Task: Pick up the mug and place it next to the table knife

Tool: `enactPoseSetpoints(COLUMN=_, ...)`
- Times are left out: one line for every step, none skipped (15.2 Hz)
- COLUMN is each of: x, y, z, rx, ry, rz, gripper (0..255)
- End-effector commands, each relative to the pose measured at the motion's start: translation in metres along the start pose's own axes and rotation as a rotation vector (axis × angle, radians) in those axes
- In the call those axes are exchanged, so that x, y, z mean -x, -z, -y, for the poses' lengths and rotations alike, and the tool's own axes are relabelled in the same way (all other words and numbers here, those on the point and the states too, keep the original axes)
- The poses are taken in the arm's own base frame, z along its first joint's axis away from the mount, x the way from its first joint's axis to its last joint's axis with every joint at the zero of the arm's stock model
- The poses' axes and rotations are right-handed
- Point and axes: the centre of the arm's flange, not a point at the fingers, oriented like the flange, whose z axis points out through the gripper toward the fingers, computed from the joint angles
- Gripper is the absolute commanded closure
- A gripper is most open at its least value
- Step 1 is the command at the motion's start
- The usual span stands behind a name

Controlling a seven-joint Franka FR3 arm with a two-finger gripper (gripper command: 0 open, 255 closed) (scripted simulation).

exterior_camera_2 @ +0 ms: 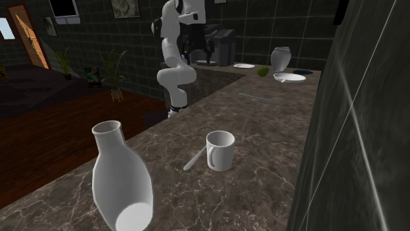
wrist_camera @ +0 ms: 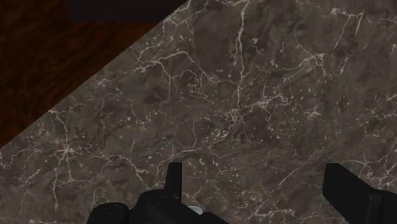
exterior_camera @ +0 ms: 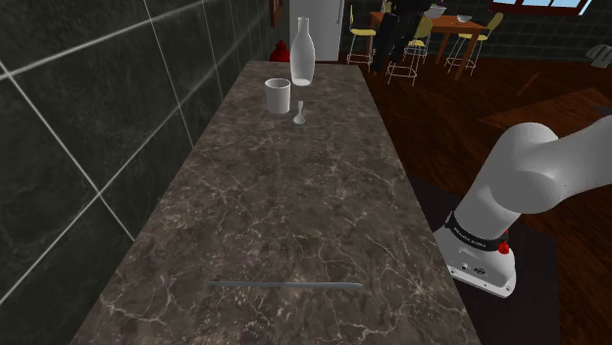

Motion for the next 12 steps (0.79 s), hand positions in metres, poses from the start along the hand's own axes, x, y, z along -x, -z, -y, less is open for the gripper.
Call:
enactPoseSetpoints(x=0.0, y=0.0, z=0.0, rx=0.0, ry=0.0, rz=0.0, gripper=0)
enactPoseSetpoints(x=-0.012, y=-0.006, z=0.0, rx=0.002, ry=0.0, rz=0.003, gripper=0)
enactPoseSetpoints(x=-0.025, y=-0.012, z=0.0, rx=0.004, ry=0.001, rz=0.007, gripper=0)
enactPoseSetpoints(x=-0.037, y=-0.018, z=0.0, rx=0.006, ry=0.001, rz=0.01, gripper=0)
enactPoseSetpoints(x=-0.049, y=-0.024, z=0.0, rx=0.009, ry=0.001, rz=0.014, gripper=0)
enactPoseSetpoints(x=-0.062, y=-0.03, z=0.0, rx=0.011, ry=0.002, rz=0.017, gripper=0)
enactPoseSetpoints(x=-0.074, y=-0.036, z=0.0, rx=0.013, ry=0.002, rz=0.021, gripper=0)
enactPoseSetpoints(x=-0.086, y=-0.042, z=0.0, rx=0.015, ry=0.002, rz=0.024, gripper=0)
enactPoseSetpoints(x=-0.098, y=-0.048, z=0.0, rx=0.017, ry=0.003, rz=0.028, gripper=0)
enactPoseSetpoints(x=-0.11, y=-0.054, z=0.0, rx=0.019, ry=0.003, rz=0.031, gripper=0)
enactPoseSetpoints(x=-0.123, y=-0.06, z=0.0, rx=0.022, ry=0.003, rz=0.034, gripper=0)
enactPoseSetpoints(x=-0.135, y=-0.067, z=0.0, rx=0.024, ry=0.004, rz=0.038, gripper=0)
